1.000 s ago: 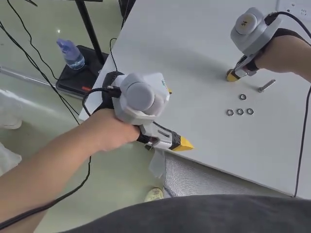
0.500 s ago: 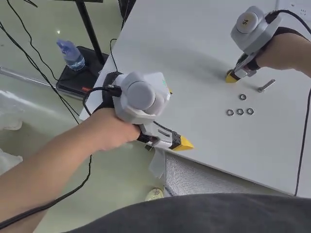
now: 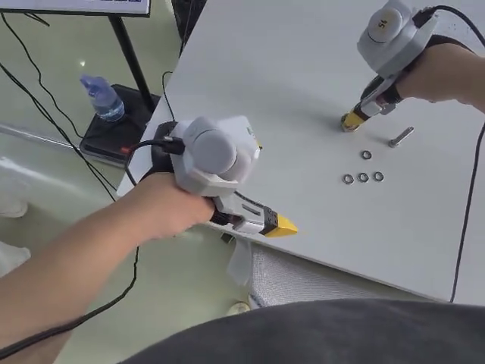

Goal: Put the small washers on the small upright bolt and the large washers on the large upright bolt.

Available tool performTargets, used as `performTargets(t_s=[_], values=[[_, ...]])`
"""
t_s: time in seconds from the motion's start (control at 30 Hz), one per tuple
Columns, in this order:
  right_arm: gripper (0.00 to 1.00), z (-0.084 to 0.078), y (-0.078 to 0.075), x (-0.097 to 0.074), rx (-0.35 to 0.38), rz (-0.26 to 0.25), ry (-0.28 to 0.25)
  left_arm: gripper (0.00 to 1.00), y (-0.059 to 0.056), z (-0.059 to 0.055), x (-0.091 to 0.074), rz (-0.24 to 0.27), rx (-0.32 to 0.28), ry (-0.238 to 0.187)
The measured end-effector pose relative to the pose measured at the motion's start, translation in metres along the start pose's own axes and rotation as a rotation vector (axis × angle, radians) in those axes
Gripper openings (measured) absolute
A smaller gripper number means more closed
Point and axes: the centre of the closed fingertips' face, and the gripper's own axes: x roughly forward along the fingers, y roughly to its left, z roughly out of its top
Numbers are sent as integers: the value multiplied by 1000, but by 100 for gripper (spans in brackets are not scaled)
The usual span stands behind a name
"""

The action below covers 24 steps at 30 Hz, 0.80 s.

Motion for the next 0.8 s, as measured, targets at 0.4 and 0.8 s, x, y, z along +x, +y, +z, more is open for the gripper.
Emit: performTargets(t_s=[0.4, 0.8], values=[[40, -1, 17, -27, -30, 5, -20, 86, 3, -1, -9, 23, -1, 4], [38, -12, 20, -47, -40, -9, -9, 85, 1, 1, -19, 44, -3, -8]])
